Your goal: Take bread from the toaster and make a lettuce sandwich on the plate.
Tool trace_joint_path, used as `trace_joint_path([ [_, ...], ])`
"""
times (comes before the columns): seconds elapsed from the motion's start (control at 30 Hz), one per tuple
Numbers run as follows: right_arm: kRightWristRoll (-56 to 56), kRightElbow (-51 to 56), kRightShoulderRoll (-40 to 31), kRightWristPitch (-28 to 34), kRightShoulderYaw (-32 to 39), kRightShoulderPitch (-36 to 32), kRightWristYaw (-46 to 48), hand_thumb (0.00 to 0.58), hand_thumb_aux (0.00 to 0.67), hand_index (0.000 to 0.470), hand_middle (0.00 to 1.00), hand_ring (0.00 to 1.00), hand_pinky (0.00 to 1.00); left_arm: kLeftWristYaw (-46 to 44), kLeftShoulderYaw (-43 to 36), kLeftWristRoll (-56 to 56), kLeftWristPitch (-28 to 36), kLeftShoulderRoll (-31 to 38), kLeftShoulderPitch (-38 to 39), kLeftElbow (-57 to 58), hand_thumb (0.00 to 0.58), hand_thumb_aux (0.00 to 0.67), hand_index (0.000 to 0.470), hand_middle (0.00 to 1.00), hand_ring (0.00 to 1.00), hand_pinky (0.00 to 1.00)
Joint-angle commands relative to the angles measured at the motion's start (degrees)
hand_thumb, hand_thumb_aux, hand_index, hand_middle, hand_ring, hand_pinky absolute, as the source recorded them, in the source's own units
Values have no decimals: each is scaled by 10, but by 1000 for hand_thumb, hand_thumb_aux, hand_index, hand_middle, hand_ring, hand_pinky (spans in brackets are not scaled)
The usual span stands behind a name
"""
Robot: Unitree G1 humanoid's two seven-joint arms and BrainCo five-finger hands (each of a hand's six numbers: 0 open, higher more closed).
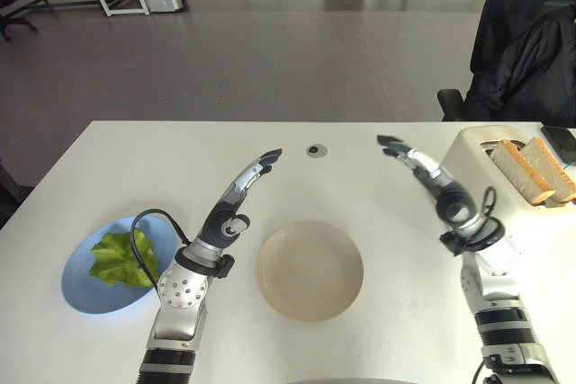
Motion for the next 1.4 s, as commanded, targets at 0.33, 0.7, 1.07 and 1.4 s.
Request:
trace_joint_path([
  [0.33, 19, 25, -11, 33, -17, 7, 11, 0, 0, 0, 0, 0, 0, 6, 3, 1, 0, 0, -7, -2, 0, 0, 0, 0, 0, 0],
  [0.7, -35, 85, 13, -2, 16, 1, 5, 0, 0, 0, 0, 0, 0, 7, 1, 1, -4, -3, -15, 6, 0, 0, 0, 0, 0, 0],
  [1.07, -40, 90, 19, -10, 27, 0, 0, 0, 0, 0, 0, 0, 0, 6, 1, -1, -7, 0, -15, 12, 0, 0, 0, 0, 0, 0],
  [1.4, -41, 89, 17, -15, 36, 3, 0, 0, 0, 0, 0, 0, 0, 6, 1, -1, -8, 1, -13, 8, 0, 0, 0, 0, 0, 0],
])
